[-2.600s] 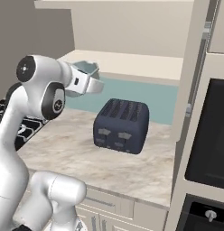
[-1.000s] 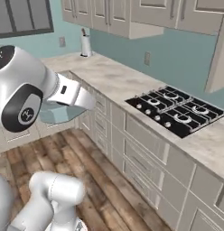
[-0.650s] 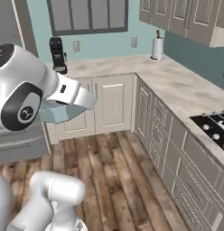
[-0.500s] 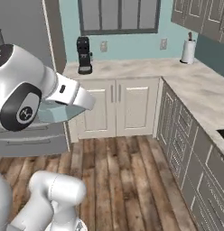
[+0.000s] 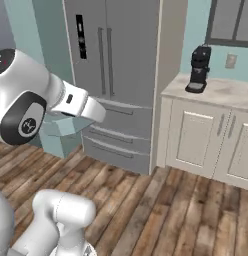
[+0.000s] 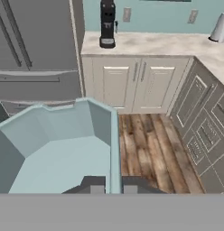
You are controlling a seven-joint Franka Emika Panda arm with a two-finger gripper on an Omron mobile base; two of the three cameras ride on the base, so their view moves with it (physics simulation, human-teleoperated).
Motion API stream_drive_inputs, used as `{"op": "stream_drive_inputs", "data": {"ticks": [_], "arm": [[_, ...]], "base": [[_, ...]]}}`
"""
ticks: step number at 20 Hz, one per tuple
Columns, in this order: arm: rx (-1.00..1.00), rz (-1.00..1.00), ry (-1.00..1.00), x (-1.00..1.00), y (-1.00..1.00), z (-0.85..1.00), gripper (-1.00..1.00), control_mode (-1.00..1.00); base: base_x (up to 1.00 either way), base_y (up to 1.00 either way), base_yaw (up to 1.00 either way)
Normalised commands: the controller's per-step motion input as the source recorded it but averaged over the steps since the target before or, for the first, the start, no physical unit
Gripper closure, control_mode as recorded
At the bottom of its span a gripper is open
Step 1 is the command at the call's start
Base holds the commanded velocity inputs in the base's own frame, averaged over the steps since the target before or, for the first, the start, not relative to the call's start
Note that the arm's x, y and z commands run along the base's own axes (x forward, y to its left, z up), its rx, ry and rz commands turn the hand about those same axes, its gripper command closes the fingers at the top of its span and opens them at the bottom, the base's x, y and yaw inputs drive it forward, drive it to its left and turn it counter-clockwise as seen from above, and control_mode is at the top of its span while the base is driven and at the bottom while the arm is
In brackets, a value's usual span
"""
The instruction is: Retrieve the tupperware and aluminum foil from the cabinet and place them on the dining counter near the plate with lemon and shrimp to prepare for storing leftovers.
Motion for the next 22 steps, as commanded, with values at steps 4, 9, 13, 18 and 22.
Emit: {"op": "stream_drive_inputs", "data": {"ticks": [4,9,13,18,22], "arm": [[0.0,0.0,0.0,0.0,0.0,0.0,1.0,1.0],[0.0,0.0,0.0,0.0,0.0,0.0,1.0,1.0],[0.0,0.0,0.0,0.0,0.0,0.0,1.0,1.0],[0.0,0.0,0.0,0.0,0.0,0.0,1.0,1.0],[0.0,0.0,0.0,0.0,0.0,0.0,1.0,1.0]], "base": [[0.32,0.0,0.87],[0.34,0.0,0.87],[0.49,0.0,0.83],[0.78,0.0,0.75],[0.85,0.0,0.74]]}}
